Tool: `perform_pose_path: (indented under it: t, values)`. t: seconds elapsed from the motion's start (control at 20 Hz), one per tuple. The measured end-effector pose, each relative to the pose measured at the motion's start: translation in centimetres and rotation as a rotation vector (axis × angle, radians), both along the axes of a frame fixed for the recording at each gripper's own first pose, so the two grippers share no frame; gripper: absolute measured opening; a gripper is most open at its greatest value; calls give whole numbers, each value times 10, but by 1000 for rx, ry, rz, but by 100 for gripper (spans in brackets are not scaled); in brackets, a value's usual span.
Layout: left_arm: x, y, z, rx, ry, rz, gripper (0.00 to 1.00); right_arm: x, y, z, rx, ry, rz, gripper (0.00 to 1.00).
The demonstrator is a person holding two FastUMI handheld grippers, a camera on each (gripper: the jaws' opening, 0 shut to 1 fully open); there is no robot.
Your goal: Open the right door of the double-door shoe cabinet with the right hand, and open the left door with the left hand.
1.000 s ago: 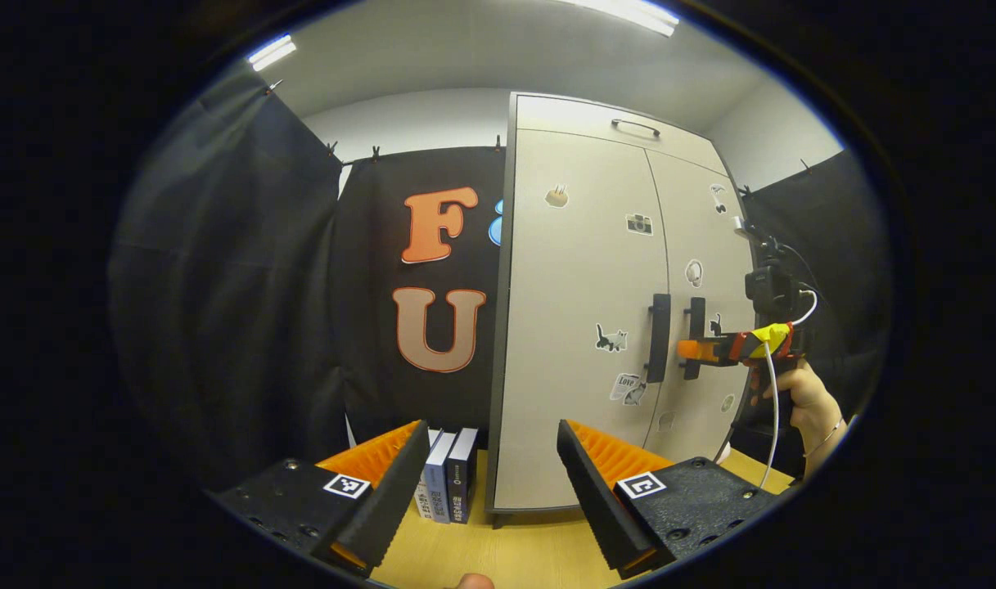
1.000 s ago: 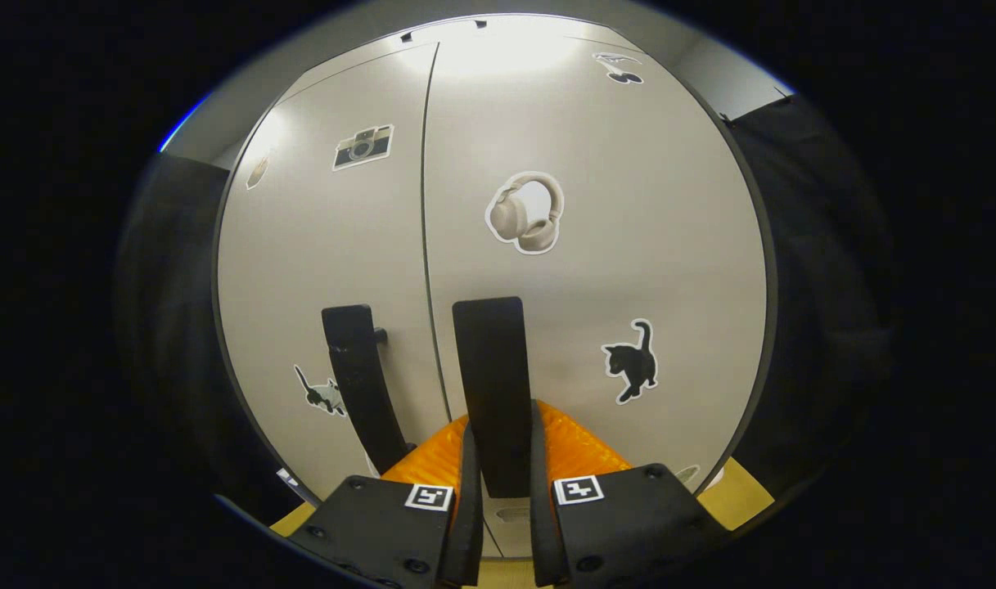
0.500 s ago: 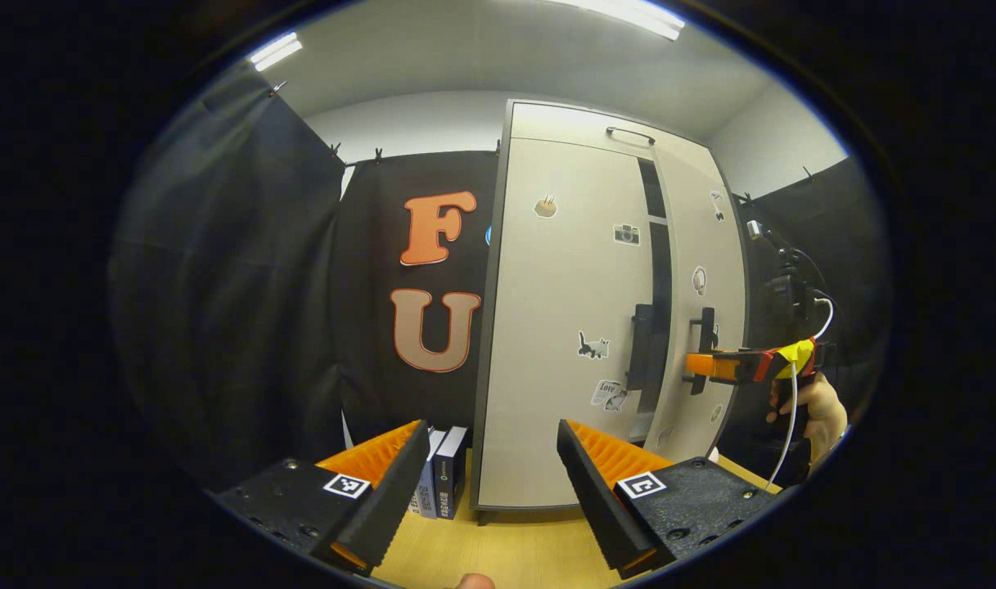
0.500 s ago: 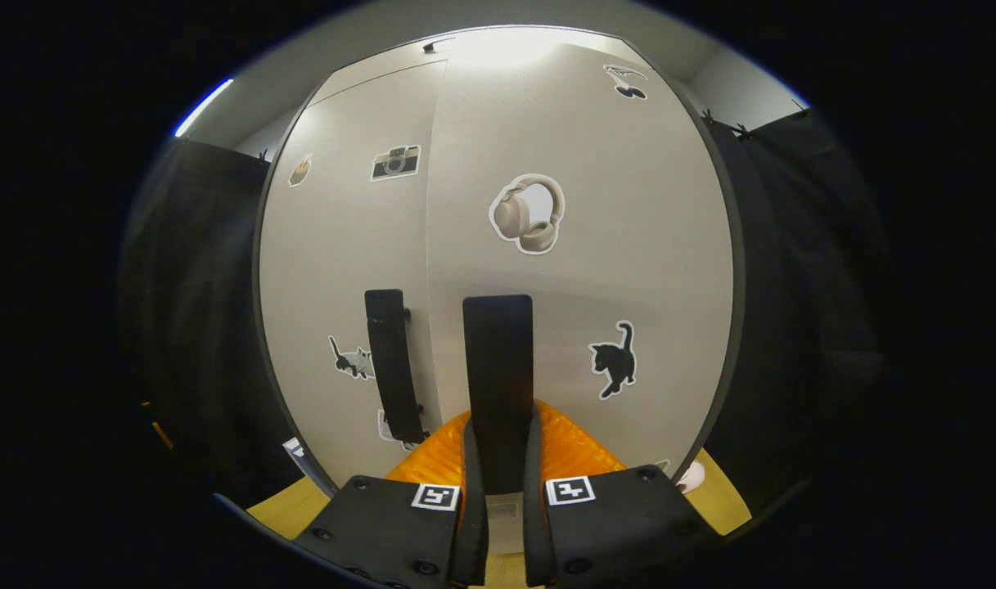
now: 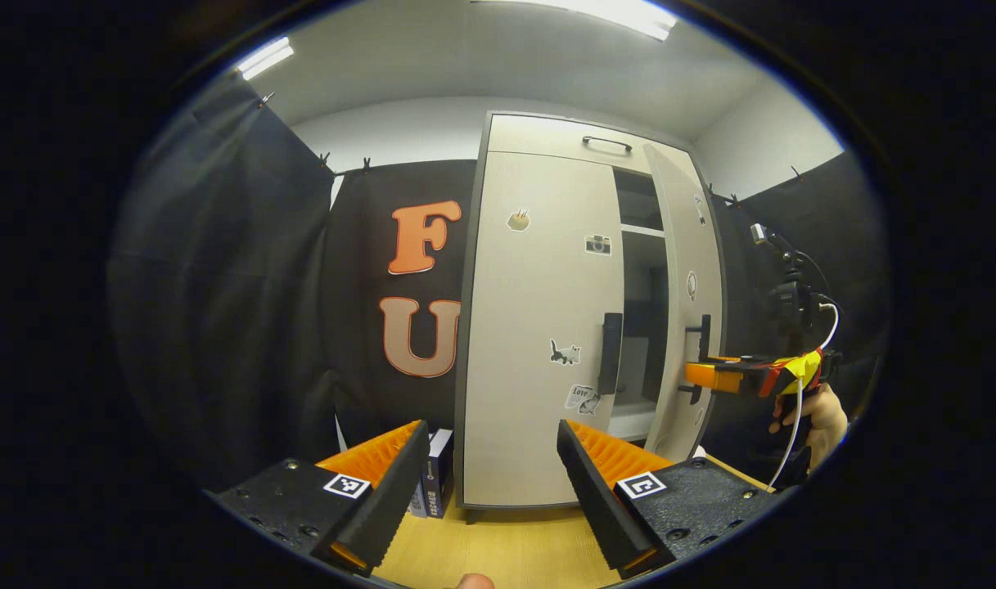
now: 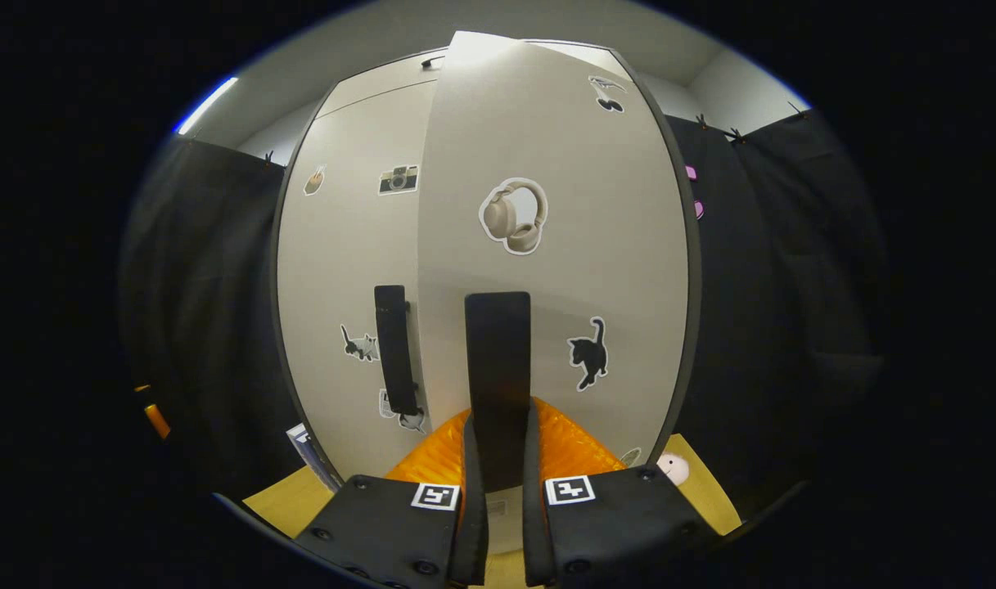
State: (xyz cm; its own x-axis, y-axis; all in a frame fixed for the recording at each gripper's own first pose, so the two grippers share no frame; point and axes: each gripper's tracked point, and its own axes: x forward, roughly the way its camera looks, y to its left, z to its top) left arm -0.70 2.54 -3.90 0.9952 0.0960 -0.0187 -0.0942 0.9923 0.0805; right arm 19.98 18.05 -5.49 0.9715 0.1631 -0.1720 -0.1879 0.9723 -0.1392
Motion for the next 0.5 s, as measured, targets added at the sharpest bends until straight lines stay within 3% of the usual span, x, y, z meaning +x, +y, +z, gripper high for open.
perform_pose_path:
  t: [0.2, 0.25, 0.3, 0.5]
  values:
    - [-2, -11, 0, 0, 2, -11, 95, -5, -5, 3, 9, -12, -2, 25]
    - [-3, -12, 0, -1, 2, -12, 95, -7, -7, 3, 15, -12, -1, 29]
    - [-3, -15, 1, -1, 2, -13, 94, -9, -8, 4, 18, -14, 0, 25]
    - [-4, -25, 1, -2, 3, -22, 95, -15, -16, 6, 10, -21, 2, 25]
